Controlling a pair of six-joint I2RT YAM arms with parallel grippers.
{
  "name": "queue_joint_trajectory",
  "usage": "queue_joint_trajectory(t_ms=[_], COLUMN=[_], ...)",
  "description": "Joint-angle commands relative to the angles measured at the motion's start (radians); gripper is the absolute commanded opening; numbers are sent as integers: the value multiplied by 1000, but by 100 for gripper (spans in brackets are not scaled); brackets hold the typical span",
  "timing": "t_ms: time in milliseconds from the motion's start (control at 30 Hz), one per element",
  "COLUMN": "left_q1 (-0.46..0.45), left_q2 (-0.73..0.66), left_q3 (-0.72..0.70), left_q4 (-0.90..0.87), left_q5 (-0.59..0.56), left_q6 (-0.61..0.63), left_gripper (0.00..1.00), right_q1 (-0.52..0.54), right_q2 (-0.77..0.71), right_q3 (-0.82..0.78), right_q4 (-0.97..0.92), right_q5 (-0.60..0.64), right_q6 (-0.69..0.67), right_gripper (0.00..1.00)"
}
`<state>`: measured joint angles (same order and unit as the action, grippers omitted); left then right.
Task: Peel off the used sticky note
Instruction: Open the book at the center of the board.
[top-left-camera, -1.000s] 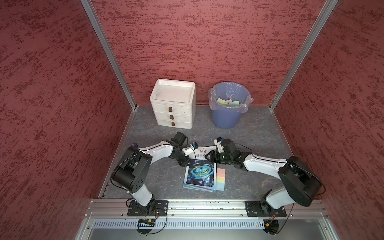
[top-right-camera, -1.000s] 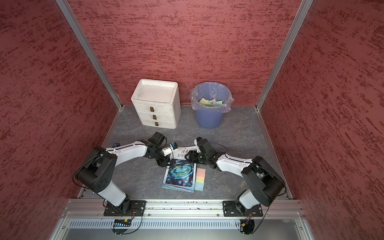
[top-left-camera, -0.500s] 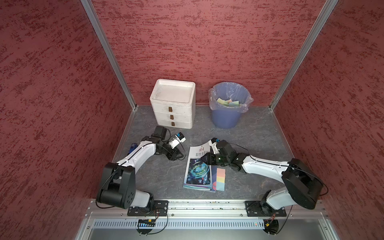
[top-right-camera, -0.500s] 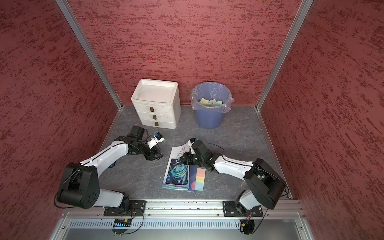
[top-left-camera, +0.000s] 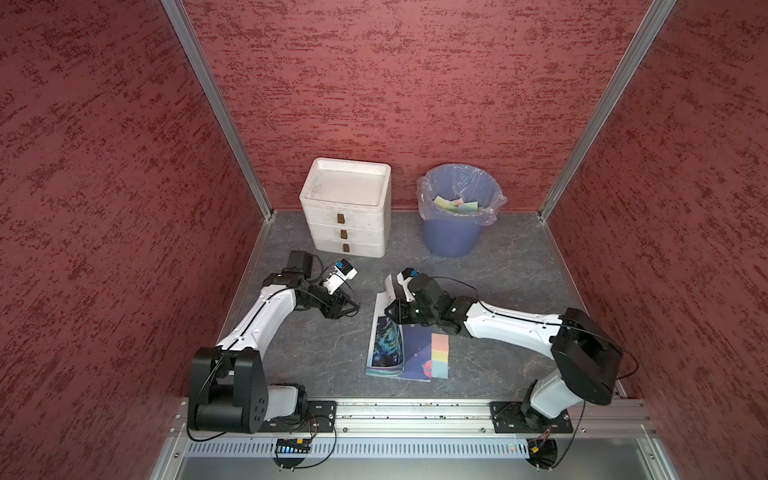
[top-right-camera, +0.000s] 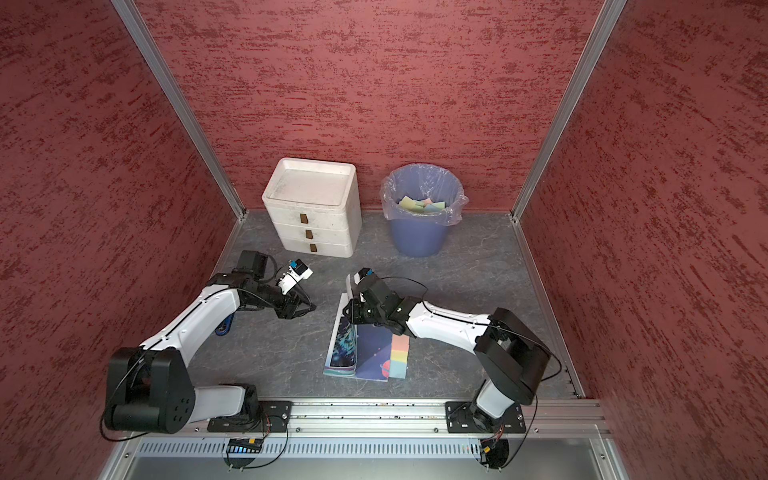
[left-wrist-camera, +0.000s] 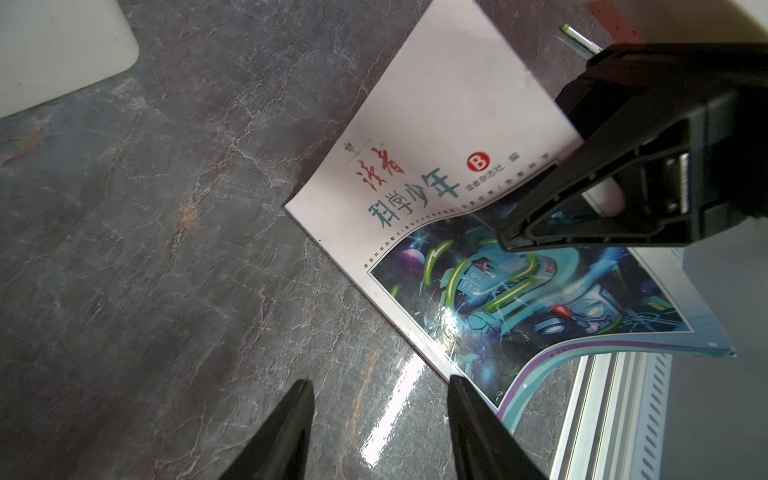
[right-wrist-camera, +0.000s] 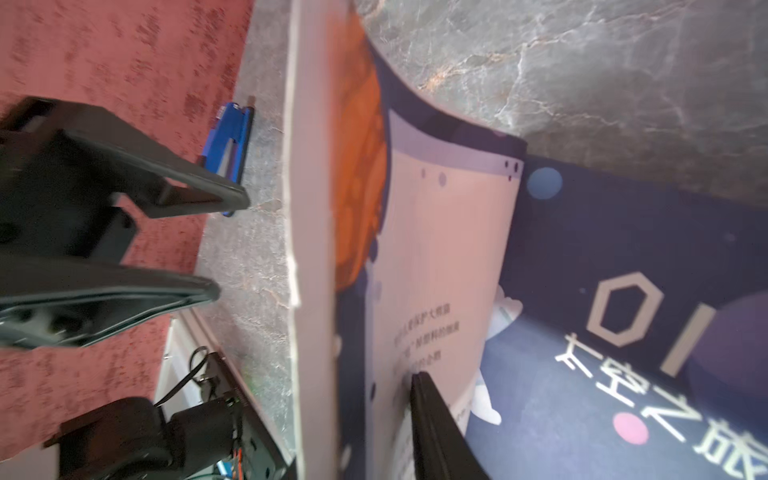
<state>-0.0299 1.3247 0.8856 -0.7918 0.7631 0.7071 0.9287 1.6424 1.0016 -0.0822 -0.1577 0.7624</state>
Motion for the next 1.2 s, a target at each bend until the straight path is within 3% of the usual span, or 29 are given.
queue_joint_trajectory(t_ms=[0,467,933,1167], left_q1=[34,208,195,171], left_q2=[-15,13,10,13], left_q3=[36,136,181,168], left_q4=[-22,-70,-117,-156], left_q5=[59,108,93,82], left_q6=[22,57,63,95], left_gripper=[56,56,56,56], right_q1=[50,168,221,240], right_q2=[66,240,282,314], right_q3=[96,301,351,358], right_q4=[-111,-183,-82,2], right_q5=[121,207,93,27], right_q6=[-34,-52,-14,30], right_gripper=[38,72,93,96])
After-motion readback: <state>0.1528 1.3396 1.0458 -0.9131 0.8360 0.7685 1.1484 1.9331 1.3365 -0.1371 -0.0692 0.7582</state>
